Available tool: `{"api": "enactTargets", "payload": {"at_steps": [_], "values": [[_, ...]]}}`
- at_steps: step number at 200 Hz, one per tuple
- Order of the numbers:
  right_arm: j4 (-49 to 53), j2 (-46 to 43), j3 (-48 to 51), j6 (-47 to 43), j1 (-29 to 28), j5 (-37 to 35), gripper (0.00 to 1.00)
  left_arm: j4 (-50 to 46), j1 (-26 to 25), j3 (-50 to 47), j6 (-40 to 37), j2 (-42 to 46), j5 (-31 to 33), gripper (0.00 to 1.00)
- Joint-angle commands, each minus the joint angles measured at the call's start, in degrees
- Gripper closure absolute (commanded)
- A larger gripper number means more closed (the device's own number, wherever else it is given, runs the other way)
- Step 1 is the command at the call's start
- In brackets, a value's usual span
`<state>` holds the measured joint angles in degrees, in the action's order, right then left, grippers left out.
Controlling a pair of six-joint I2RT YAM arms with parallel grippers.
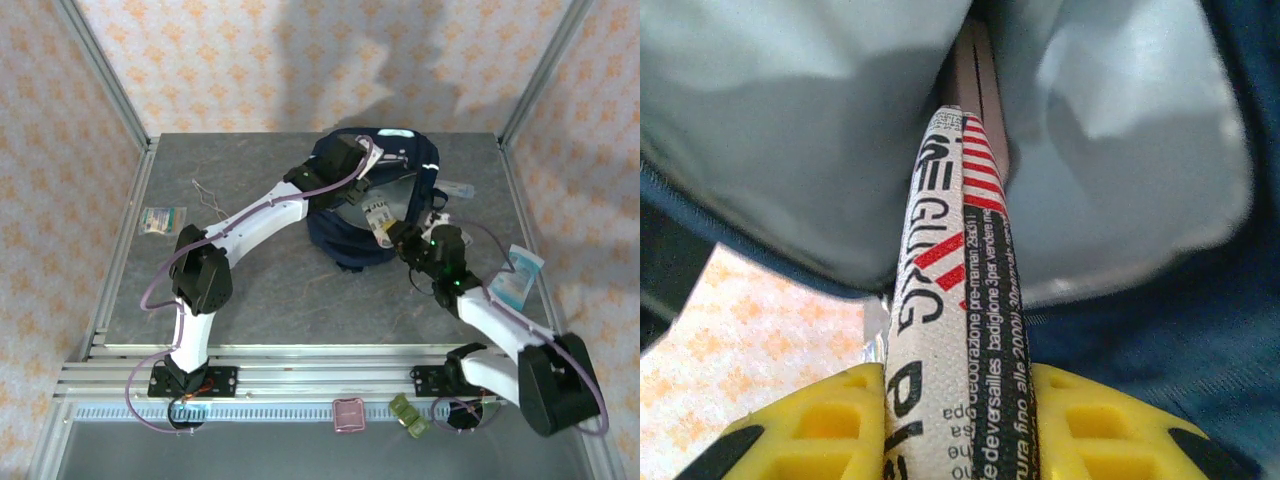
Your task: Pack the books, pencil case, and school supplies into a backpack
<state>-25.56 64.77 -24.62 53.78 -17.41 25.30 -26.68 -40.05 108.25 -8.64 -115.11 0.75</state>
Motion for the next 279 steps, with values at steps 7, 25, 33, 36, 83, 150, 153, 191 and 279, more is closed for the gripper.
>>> {"api": "enactTargets", "payload": {"at_steps": [7,25,33,36,83,150,153,191,279], "values": [[-12.67,8.29,-4.84,3.70,-0.36,-6.89,0.83,2.50,-1.65,2.77,5.74,4.18,-0.82,1.00],[-18.51,14.31,-6.21,5.44,-0.45,-11.27,0.82,2.69,-2.37,1.71,7.58,4.63,-1.63,1.00],[-21.00,17.76,-7.57,5.70,-0.50,-11.43,0.81,2.73,-2.66,1.71,8.37,4.63,-2.27,1.00],[-21.29,19.09,-8.45,5.72,-0.51,-11.27,0.81,2.76,-2.78,1.70,8.60,4.63,-2.39,1.00],[-23.54,38.02,-22.37,8.23,-1.10,-10.04,0.60,1.74,-3.49,3.86,11.65,3.25,-3.54,1.00],[-3.59,23.82,-15.84,-0.04,-1.42,-4.59,0.34,2.38,-3.54,1.69,15.99,3.83,-4.92,1.00],[-2.42,21.91,-15.38,-0.64,-1.45,-4.65,0.34,2.86,-3.52,1.22,16.35,4.03,-5.19,1.00],[10.37,5.28,-8.33,-6.59,-1.45,-6.21,0.34,7.05,-3.54,-3.15,19.87,5.42,-7.44,0.78],[23.11,-11.27,0.17,-6.05,-1.40,-16.69,0.41,16.54,8.07,-26.46,37.15,17.36,-5.35,0.28]]}}
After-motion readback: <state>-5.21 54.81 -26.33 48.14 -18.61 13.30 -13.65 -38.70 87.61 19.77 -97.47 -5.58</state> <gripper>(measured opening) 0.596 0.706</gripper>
